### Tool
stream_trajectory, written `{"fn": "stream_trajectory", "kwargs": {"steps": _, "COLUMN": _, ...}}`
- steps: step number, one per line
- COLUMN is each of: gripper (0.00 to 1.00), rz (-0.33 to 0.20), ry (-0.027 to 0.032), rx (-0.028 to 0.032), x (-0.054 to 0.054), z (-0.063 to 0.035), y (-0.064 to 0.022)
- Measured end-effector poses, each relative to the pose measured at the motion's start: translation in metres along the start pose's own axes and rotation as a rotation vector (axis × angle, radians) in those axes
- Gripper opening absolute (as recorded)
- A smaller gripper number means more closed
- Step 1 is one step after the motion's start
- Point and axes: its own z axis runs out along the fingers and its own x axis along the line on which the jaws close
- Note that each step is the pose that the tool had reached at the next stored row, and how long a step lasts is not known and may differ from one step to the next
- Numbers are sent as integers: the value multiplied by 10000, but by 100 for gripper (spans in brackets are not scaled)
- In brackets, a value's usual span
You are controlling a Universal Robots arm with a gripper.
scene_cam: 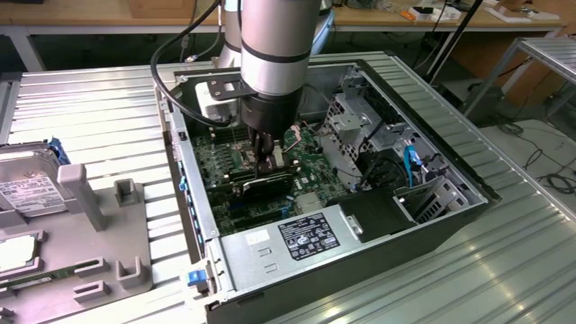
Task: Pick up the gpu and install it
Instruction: 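Insert the gpu into the slot, then press down on the gpu until it lock into place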
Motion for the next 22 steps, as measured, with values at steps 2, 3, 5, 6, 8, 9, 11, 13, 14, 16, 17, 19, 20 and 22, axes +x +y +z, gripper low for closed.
{"fn": "stream_trajectory", "kwargs": {"steps": 2, "gripper": 11, "rz": 0, "ry": 0, "rx": 0, "x": 0, "z": -3, "y": 0}}
{"fn": "stream_trajectory", "kwargs": {"steps": 3, "gripper": 11, "rz": 0, "ry": 0, "rx": 0, "x": 0, "z": -4, "y": 0}}
{"fn": "stream_trajectory", "kwargs": {"steps": 5, "gripper": 11, "rz": 0, "ry": 0, "rx": 0, "x": 0, "z": -6, "y": 0}}
{"fn": "stream_trajectory", "kwargs": {"steps": 6, "gripper": 11, "rz": 0, "ry": 0, "rx": 0, "x": 0, "z": -7, "y": 0}}
{"fn": "stream_trajectory", "kwargs": {"steps": 8, "gripper": 11, "rz": 0, "ry": 0, "rx": 0, "x": 0, "z": -8, "y": 0}}
{"fn": "stream_trajectory", "kwargs": {"steps": 9, "gripper": 11, "rz": 0, "ry": 0, "rx": 0, "x": 0, "z": -8, "y": 0}}
{"fn": "stream_trajectory", "kwargs": {"steps": 11, "gripper": 11, "rz": 0, "ry": 0, "rx": 0, "x": 0, "z": -9, "y": 0}}
{"fn": "stream_trajectory", "kwargs": {"steps": 13, "gripper": 11, "rz": -1, "ry": 9, "rx": -12, "x": 0, "z": -10, "y": 0}}
{"fn": "stream_trajectory", "kwargs": {"steps": 14, "gripper": 11, "rz": -1, "ry": 11, "rx": -163, "x": -1, "z": -10, "y": -4}}
{"fn": "stream_trajectory", "kwargs": {"steps": 16, "gripper": 11, "rz": -3, "ry": 10, "rx": -560, "x": -1, "z": -9, "y": -11}}
{"fn": "stream_trajectory", "kwargs": {"steps": 17, "gripper": 11, "rz": -3, "ry": -52, "rx": -775, "x": 0, "z": -10, "y": -15}}
{"fn": "stream_trajectory", "kwargs": {"steps": 19, "gripper": 11, "rz": -5, "ry": -252, "rx": -935, "x": 3, "z": -9, "y": -17}}
{"fn": "stream_trajectory", "kwargs": {"steps": 20, "gripper": 11, "rz": -5, "ry": -253, "rx": -935, "x": 3, "z": -9, "y": -17}}
{"fn": "stream_trajectory", "kwargs": {"steps": 22, "gripper": 11, "rz": -5, "ry": -256, "rx": -933, "x": 3, "z": 0, "y": -16}}
